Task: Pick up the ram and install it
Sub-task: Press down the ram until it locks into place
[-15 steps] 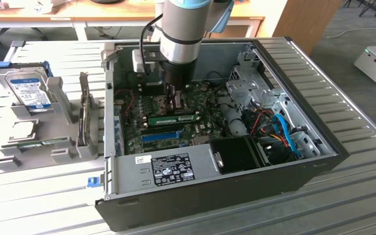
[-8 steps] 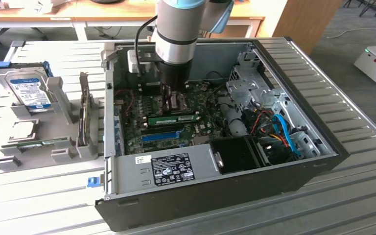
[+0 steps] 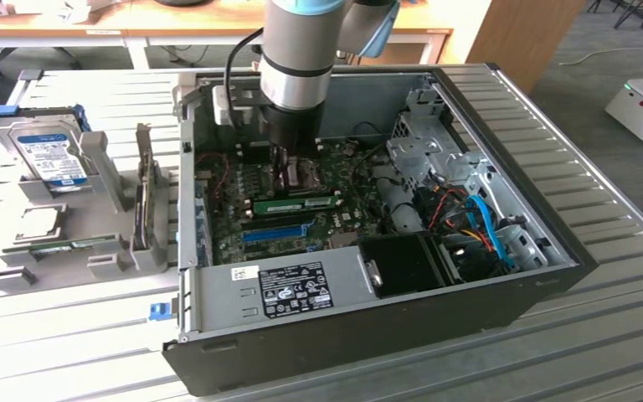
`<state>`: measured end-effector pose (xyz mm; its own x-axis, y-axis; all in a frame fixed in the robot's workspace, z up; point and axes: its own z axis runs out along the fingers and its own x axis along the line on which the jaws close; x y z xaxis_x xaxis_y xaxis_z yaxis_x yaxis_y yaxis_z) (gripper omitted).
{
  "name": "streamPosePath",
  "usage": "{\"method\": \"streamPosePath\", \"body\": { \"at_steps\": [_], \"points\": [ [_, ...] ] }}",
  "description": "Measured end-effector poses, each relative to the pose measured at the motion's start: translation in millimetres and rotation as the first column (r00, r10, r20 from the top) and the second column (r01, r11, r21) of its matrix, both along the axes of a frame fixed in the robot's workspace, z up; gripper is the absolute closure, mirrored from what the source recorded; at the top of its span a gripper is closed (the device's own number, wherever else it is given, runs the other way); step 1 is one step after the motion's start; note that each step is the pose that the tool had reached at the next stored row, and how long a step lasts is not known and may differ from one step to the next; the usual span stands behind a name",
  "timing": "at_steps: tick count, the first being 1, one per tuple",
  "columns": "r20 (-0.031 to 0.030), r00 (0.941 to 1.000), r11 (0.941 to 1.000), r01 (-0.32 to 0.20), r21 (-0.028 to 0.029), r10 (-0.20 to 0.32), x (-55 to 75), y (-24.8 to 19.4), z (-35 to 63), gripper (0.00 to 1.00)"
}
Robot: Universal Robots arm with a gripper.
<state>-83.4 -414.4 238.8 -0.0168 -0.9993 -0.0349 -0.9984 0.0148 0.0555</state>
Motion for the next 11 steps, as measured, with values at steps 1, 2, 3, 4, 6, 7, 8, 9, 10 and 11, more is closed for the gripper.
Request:
{"method": "streamPosePath", "body": {
  "at_steps": [1,2,3,4,6,7,8,9,10,11],
  "points": [
    [0.0000,1.0000,1.0000,0.000,-0.0001,0.000,0.0,0.0,0.0,0.89],
    [0.0000,1.0000,1.0000,0.000,0.0000,0.000,0.0,0.0,0.0,0.89],
    [0.0000,1.0000,1.0000,0.000,0.0000,0.000,0.0,0.0,0.0,0.89],
    [0.0000,1.0000,1.0000,0.000,0.0000,0.000,0.0,0.0,0.0,0.89],
    [0.0000,1.0000,1.0000,0.000,0.0000,0.000,-0.2,0.0,0.0,0.89],
    [0.0000,1.0000,1.0000,0.000,0.0000,0.000,-0.5,0.0,0.0,0.89],
    [0.0000,1.0000,1.0000,0.000,0.0000,0.000,-0.5,0.0,0.0,0.89],
    [0.0000,1.0000,1.0000,0.000,0.0000,0.000,-0.6,0.0,0.0,0.89],
    [0.0000,1.0000,1.0000,0.000,0.0000,0.000,-0.5,0.0,0.0,0.89],
    [0.0000,1.0000,1.0000,0.000,-0.0001,0.000,-0.6,0.0,0.0,0.89]
  ]
}}
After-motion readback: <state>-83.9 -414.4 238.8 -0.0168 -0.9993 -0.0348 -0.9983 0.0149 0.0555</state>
